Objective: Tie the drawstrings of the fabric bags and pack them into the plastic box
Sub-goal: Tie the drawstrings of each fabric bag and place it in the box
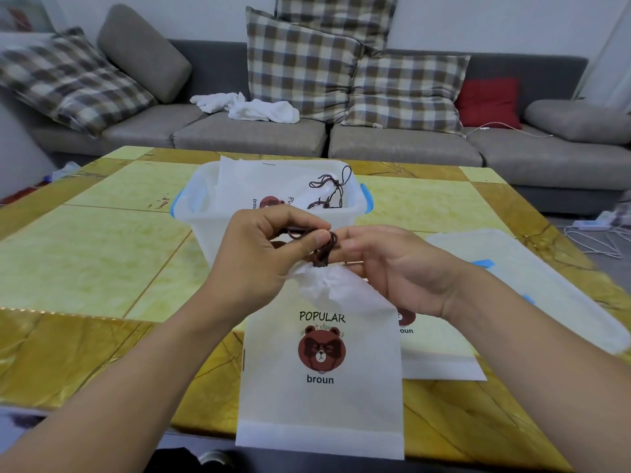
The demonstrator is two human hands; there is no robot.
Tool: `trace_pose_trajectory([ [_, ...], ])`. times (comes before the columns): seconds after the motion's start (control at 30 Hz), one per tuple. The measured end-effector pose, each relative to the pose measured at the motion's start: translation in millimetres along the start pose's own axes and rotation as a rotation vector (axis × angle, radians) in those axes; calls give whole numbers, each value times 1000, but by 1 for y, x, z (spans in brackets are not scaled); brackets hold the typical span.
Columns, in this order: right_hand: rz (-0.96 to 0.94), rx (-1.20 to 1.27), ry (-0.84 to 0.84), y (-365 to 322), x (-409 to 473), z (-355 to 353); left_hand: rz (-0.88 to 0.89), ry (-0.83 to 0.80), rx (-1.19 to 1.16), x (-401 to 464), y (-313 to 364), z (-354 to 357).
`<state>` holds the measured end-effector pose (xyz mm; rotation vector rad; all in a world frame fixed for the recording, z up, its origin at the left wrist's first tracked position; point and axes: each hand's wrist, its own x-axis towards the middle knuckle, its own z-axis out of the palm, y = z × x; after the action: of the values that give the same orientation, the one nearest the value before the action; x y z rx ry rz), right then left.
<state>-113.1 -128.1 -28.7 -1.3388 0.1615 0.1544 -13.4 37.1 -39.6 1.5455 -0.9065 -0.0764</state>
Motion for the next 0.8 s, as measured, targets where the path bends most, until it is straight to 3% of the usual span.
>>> trace_pose_trajectory([
  [0.3,-226,-254,166,7,4,8,-4,-28,25,-2,4,1],
  [0.47,-209,-378,207,3,2,10,-1,-62,4,-2,5,0],
  [0.8,-32,44,43,-2,-1,1,-27,-60,-69,-1,4,-4],
])
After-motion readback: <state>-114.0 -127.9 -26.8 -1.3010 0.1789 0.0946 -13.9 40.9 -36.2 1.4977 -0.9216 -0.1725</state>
